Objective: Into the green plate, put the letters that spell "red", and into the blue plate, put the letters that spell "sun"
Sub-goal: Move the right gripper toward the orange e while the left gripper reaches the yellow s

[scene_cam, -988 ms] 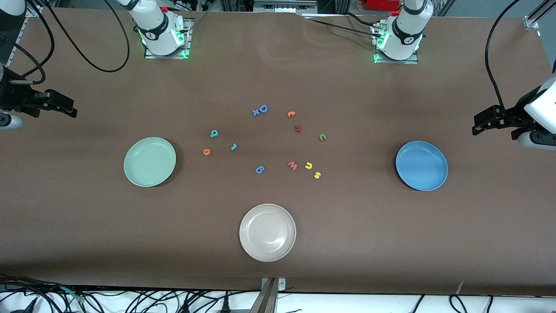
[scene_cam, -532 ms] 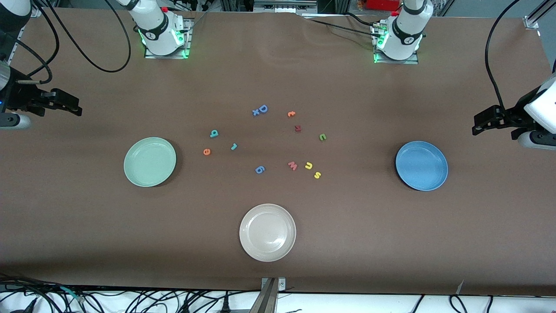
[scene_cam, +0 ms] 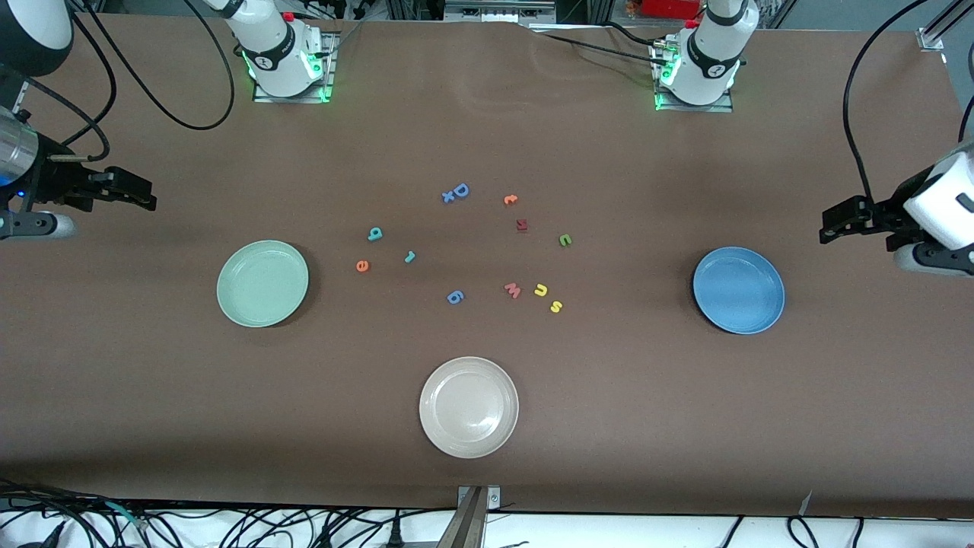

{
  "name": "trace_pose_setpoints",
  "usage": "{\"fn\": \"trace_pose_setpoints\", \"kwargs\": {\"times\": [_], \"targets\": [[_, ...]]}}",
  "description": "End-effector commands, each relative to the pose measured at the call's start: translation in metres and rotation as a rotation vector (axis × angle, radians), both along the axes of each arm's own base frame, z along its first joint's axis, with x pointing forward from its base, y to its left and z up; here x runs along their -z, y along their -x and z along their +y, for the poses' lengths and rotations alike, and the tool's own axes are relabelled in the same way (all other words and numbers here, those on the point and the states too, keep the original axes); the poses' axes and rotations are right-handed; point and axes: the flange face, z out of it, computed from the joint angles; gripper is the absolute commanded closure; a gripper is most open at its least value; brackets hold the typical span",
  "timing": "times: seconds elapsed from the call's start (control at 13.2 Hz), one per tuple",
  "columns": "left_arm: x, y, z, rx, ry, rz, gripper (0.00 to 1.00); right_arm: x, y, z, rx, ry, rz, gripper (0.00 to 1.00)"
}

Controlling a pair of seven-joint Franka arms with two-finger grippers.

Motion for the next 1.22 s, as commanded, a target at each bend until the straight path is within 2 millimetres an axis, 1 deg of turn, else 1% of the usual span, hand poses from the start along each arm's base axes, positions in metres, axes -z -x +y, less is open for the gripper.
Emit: {"fn": "trace_pose_setpoints", "kwargs": {"times": [0.0, 0.08, 0.15, 0.23, 0.38, 0.46, 0.53, 0.61, 0.68, 0.76, 0.84, 0.91, 0.99, 1.06, 1.14], "targets": [[0.016, -0.015, 0.01, -0.03, 0.012, 0.003, 0.0, 0.021, -0.008, 0.0, 0.008, -0.004, 0.037, 0.0], [0.019, -0.017, 0.008, -0.026, 0.01, 0.004, 0.0, 0.033, -0.016, 0.006, 0.003, -0.011, 0.032, 0.0], [0.018, -0.017, 0.003, -0.016, 0.009, 0.001, 0.0, 0.039, -0.021, 0.018, 0.007, -0.006, 0.013, 0.0], [0.018, -0.017, -0.001, -0.012, 0.009, 0.001, 0.0, 0.046, -0.023, 0.04, 0.039, 0.006, 0.007, 0.0], [0.017, -0.018, -0.003, -0.013, 0.022, -0.008, 0.0, 0.069, -0.021, 0.084, 0.122, 0.029, -0.002, 0.0], [0.017, -0.019, -0.008, -0.016, 0.021, -0.012, 0.0, 0.081, -0.02, 0.098, 0.143, 0.028, -0.021, 0.0], [0.02, -0.02, -0.013, -0.018, 0.022, -0.012, 0.0, 0.101, -0.019, 0.108, 0.162, 0.02, -0.044, 0.0], [0.058, -0.032, -0.017, -0.015, 0.021, 0.041, 0.0, 0.125, -0.017, 0.114, 0.19, 0.012, -0.08, 0.0], [0.083, -0.038, -0.027, -0.004, 0.037, 0.078, 0.0, 0.155, -0.008, 0.133, 0.211, 0.007, -0.107, 0.0], [0.089, -0.038, -0.059, 0.034, 0.047, 0.082, 0.0, 0.184, 0.004, 0.145, 0.257, 0.005, -0.121, 0.0], [0.098, -0.041, -0.068, 0.037, 0.054, 0.091, 0.0, 0.211, 0.019, 0.157, 0.302, 0.011, -0.117, 0.0], [0.117, -0.043, -0.081, 0.018, 0.079, 0.121, 0.0, 0.228, 0.027, 0.172, 0.326, 0.015, -0.116, 0.0], [0.139, -0.045, -0.101, -0.014, 0.119, 0.152, 0.0, 0.241, 0.031, 0.187, 0.33, 0.02, -0.104, 0.0], [0.158, -0.049, -0.123, -0.05, 0.138, 0.149, 0.0, 0.255, 0.03, 0.192, 0.369, 0.019, -0.112, 0.0], [0.177, -0.048, -0.155, -0.054, 0.131, 0.144, 0.0, 0.268, 0.032, 0.204, 0.378, 0.012, -0.127, 0.0]]}}
